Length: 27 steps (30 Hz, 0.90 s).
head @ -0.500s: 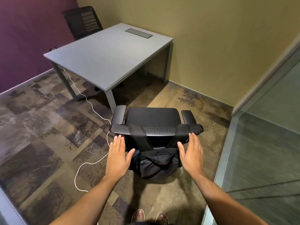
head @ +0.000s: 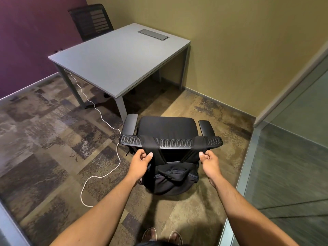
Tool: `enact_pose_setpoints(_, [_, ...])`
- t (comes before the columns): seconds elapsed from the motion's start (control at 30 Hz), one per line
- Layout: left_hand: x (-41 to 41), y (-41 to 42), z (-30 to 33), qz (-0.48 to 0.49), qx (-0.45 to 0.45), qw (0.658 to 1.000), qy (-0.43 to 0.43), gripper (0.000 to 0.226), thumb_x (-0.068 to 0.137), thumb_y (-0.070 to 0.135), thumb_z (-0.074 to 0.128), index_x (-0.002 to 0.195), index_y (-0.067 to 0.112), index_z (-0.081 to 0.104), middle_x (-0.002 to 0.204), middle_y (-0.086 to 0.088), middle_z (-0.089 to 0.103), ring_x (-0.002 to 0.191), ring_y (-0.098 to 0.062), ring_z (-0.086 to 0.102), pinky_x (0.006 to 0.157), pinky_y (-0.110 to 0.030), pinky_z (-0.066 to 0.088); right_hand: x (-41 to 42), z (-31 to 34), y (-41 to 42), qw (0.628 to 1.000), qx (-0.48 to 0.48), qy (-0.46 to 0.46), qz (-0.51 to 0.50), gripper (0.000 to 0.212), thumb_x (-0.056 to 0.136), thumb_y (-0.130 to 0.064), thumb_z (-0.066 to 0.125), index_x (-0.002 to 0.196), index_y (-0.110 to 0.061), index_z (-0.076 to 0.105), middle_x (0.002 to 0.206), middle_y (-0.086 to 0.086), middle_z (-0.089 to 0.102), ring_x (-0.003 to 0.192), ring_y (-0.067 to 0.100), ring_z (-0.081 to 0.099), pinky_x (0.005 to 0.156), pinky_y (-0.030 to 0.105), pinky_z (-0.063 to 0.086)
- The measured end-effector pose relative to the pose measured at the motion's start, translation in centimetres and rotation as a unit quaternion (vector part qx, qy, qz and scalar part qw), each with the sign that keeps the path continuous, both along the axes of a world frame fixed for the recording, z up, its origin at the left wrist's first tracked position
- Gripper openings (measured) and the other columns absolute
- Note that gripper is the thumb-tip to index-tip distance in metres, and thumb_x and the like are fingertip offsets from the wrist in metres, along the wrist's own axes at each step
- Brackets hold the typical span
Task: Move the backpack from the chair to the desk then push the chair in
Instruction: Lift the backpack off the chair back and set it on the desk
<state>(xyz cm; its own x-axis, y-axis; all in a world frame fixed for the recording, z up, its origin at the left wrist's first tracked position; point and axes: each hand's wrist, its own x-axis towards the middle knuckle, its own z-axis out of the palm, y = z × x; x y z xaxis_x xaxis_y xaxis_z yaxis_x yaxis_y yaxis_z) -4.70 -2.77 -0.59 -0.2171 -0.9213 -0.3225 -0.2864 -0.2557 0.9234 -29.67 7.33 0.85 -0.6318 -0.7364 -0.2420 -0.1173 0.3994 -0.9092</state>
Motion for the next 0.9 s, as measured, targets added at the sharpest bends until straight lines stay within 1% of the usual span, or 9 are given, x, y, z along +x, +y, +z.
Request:
enact_pose_setpoints(0.1, [-0.1,-0.1,-0.7,0.008,0.010,0.999,0.030,0.027,0.093,0.011,0.063,0.088,-0.012,0.049,0.078,-0.011,0.047,0.077,-0.021,0.040,0.074,-0.038,0.034,-0.3,0.6,0.0,1.000,0.011,0.001,0.016,0.040,0.099,-0.012,0.054,0.067,-0.019,0.031,0.061,-0.001,0.027,0.056,0.012,0.022,0.053,0.032,0.017])
enact_pose_setpoints(0.23, [0.6,-0.6,-0.7,0.029,-0.002,0.999,0.042,0.035,0.095,0.015,0.061,0.081,-0.013,0.046,0.073,-0.011,0.041,0.072,-0.023,0.033,0.069,-0.039,0.029,0.1,0.5,0.1,1.000,-0.019,-0.004,0.011,0.038,0.100,-0.011,0.052,0.068,-0.018,0.032,0.063,0.001,0.027,0.055,0.009,0.023,0.049,0.027,0.021])
enact_pose_setpoints(0.33, [1.5,-0.8,-1.0,0.055,-0.009,0.996,0.069,0.034,0.096,0.016,0.059,0.079,-0.010,0.046,0.077,-0.011,0.044,0.075,-0.023,0.036,0.073,-0.039,0.032,0.9,0.6,0.2,0.999,-0.043,-0.010,0.006,0.037,0.099,-0.009,0.052,0.069,-0.018,0.033,0.064,0.000,0.026,0.051,0.002,0.023,0.043,0.014,0.025])
enact_pose_setpoints(0.4, [2.1,-0.3,-0.9,0.086,0.001,0.992,0.097,0.025,0.096,0.016,0.058,0.079,-0.001,0.050,0.080,-0.011,0.045,0.080,-0.023,0.038,0.078,-0.040,0.033,1.6,0.9,0.1,0.998,-0.057,0.003,-0.001,0.041,0.098,-0.008,0.053,0.067,-0.020,0.030,0.063,-0.002,0.025,0.048,0.001,0.023,0.042,0.012,0.026])
enact_pose_setpoints(0.47, [2.5,0.3,-0.4,0.120,0.011,0.984,0.128,0.018,0.097,0.015,0.056,0.080,0.009,0.056,0.082,-0.012,0.049,0.084,-0.022,0.042,0.082,-0.040,0.036,2.1,1.2,-0.1,0.998,-0.067,0.002,-0.017,0.041,0.098,-0.009,0.054,0.067,-0.021,0.030,0.064,0.001,0.024,0.053,0.004,0.023,0.045,0.014,0.030])
enact_pose_setpoints(0.57, [3.2,1.0,0.6,0.168,0.023,0.970,0.176,0.030,0.098,0.015,0.054,0.069,0.021,0.058,0.082,-0.011,0.051,0.086,-0.023,0.044,0.085,-0.041,0.038,2.6,1.8,-0.3,0.996,-0.078,-0.026,-0.042,0.031,0.099,-0.013,0.054,0.073,-0.014,0.039,0.071,0.009,0.028,0.065,0.018,0.027,0.060,0.027,0.041])
enact_pose_setpoints(0.67, [3.5,1.9,1.2,0.236,0.026,0.946,0.219,0.033,0.100,0.020,0.053,0.067,0.022,0.048,0.076,-0.008,0.043,0.075,-0.019,0.043,0.074,-0.034,0.039,3.0,2.9,-0.5,0.994,-0.091,-0.028,-0.052,0.035,0.099,-0.015,0.055,0.071,-0.016,0.035,0.069,0.007,0.026,0.064,0.017,0.026,0.062,0.029,0.042])
enact_pose_setpoints(0.8, [2.5,3.1,1.4,0.322,0.023,0.906,0.274,0.029,0.102,0.019,0.049,0.072,0.023,0.047,0.074,0.002,0.048,0.071,-0.007,0.048,0.064,-0.017,0.049,3.8,4.4,-0.7,0.992,-0.113,-0.023,-0.059,0.042,0.098,-0.012,0.055,0.068,-0.020,0.028,0.067,0.005,0.022,0.062,0.013,0.023,0.061,0.030,0.038])
enact_pose_setpoints(0.9, [2.4,3.6,1.6,0.379,0.031,0.877,0.293,0.029,0.101,0.018,0.050,0.073,0.022,0.044,0.072,0.001,0.046,0.066,-0.006,0.046,0.060,-0.016,0.051,4.1,4.7,-0.6,0.991,-0.117,-0.037,-0.049,0.038,0.099,-0.012,0.055,0.069,-0.016,0.032,0.069,0.008,0.023,0.064,0.018,0.023,0.064,0.032,0.036])
